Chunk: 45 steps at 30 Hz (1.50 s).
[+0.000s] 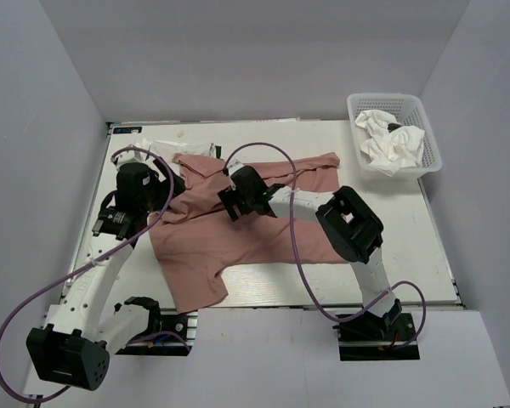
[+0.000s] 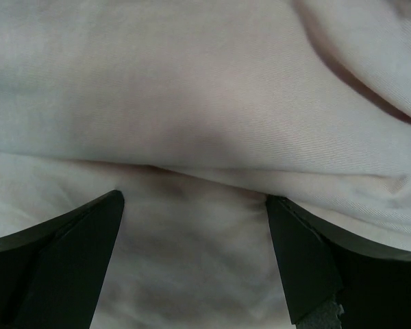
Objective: Fold and stack the t-shirts
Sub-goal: Put the neatly folded tshirt into the corner of the board with the left arm
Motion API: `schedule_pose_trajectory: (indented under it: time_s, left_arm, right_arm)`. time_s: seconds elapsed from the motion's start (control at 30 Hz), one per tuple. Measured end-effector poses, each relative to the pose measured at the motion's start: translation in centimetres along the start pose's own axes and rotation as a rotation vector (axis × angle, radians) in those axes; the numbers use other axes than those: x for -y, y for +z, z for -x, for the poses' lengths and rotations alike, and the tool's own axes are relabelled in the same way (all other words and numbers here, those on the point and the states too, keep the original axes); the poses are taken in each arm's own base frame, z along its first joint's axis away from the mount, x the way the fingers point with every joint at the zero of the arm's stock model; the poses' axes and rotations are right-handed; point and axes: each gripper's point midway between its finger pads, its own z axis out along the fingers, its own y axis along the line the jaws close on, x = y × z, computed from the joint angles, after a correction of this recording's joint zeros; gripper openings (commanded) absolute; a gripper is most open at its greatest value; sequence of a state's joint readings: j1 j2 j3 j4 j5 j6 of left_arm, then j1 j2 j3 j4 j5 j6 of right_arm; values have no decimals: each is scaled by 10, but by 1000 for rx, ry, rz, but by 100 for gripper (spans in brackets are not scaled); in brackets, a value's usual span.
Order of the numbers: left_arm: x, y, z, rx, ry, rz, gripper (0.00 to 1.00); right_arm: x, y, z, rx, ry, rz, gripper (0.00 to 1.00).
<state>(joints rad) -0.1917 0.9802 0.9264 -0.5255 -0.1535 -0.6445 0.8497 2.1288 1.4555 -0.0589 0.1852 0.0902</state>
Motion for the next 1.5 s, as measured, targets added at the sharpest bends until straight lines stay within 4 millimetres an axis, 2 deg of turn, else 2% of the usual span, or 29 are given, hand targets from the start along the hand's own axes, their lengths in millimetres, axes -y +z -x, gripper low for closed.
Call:
schedule_pose_trajectory:
  time_s: [0.13,0.23,0.3,0.43,0.5,0.63,0.77,0.9,1.0,1.13,1.3,1.5]
  left_arm:
    - [-2,-1,0,-1,-5,15,100]
    - [-4,-3,2,3,-9,28,100]
    - [-4,-3,4,7,-9,34,100]
    - [-7,-2,4,4,-7,57,100]
    - [-9,2,3,-2,-5,69,100]
    - [-14,13,-3,-31,2,104,100]
    - [-17,27,-9,-68,15,138,100]
    - [-9,49,-8,-102,40,142,100]
    - [-1,72,-7,-145,68,153,100]
    - [1,110,-8,-194,101,196,100]
    - [-26,145,-15,-240,133,363,100]
    - [-64,160,-10,-232,128,519,100]
  right_arm:
    - [6,0,-3,25,45,-29,90]
    - [14,-16,-20,26,97,-70,90]
    - [24,-38,-45,0,143,-106,90]
    - [56,-88,-98,-57,277,-217,90]
    - [77,-120,-133,-105,364,-291,90]
    - [108,-178,-189,-174,535,-444,90]
    - [127,-216,-194,-94,631,-522,90]
    - [134,-234,-167,41,644,-497,90]
    - [131,-232,-153,75,581,-445,90]
    - [127,-219,-149,33,504,-406,90]
    - [125,-207,-149,-4,457,-383,90]
    - [122,-199,-152,-40,424,-363,90]
